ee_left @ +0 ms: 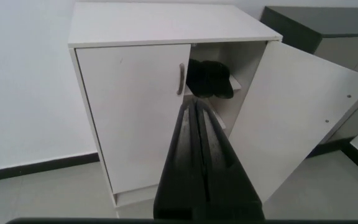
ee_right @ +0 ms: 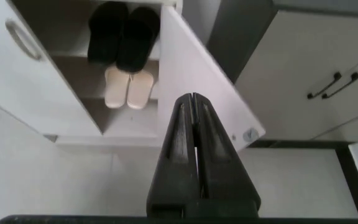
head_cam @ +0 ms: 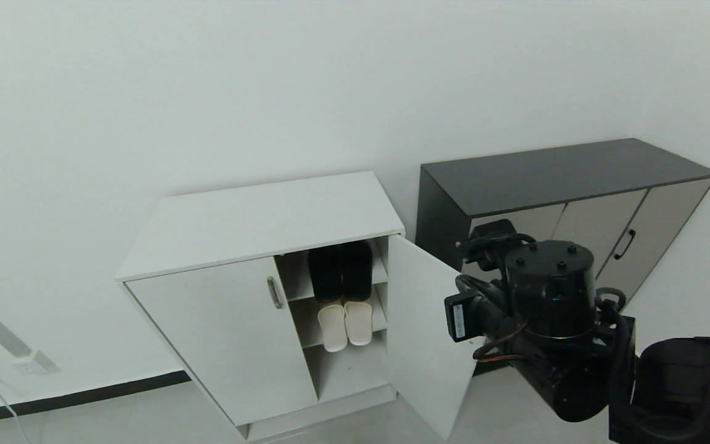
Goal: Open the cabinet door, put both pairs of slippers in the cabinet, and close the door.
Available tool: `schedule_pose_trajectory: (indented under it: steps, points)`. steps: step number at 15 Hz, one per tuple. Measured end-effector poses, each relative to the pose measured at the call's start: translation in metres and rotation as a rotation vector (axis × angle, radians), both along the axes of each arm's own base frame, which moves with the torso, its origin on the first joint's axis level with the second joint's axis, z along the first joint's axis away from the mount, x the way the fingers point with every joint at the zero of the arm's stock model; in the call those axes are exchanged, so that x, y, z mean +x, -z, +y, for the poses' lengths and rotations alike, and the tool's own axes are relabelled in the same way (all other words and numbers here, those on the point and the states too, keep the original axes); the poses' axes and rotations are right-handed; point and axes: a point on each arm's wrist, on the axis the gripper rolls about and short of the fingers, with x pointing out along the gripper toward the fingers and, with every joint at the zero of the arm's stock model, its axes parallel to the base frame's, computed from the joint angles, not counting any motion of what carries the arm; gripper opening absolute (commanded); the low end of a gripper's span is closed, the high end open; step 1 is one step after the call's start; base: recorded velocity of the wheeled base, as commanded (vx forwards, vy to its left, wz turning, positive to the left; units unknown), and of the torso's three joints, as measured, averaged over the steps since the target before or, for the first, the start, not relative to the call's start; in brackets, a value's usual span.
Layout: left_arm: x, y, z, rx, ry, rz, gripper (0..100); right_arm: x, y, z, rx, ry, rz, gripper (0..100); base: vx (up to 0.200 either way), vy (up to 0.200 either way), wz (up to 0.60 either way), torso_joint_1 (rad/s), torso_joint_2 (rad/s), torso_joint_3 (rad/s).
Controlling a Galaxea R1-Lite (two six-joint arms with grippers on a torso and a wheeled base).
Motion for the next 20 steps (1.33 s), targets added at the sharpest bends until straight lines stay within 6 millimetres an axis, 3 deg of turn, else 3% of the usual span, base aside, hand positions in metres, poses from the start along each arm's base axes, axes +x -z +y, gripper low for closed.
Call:
schedule_pose_trajectory:
  steps: [5,7,11,14,20]
  points:
    - [0.000,0.000,0.000,0.000,0.000,-0.001,0,0.006,-0.003,-0.003,-0.011,0.006,-0.018,0,0.000,0.000,0.00,0.000,0.00,0.000]
    - [0.000,0.000,0.000,0.000,-0.001,-0.001,0,0.021,-0.011,-0.010,0.013,0.033,-0.035,0,0.000,0.000,0.00,0.000,0.00,0.000]
    - [0.000,0.000,0.000,-0.002,-0.005,-0.001,0,0.081,-0.018,-0.033,0.046,0.116,-0.047,0,0.000,0.000,0.00,0.000,0.00,0.000]
    - [0.000,0.000,0.000,-0.012,-0.007,-0.001,0,0.126,-0.009,-0.049,0.062,0.155,0.007,0,0.000,0.000,0.00,0.000,0.00,0.000]
    - [0.000,0.000,0.000,-0.011,-0.007,0.000,0,0.171,0.031,-0.061,0.069,0.204,0.076,0,0.000,0.000,0.00,0.000,0.00,0.000]
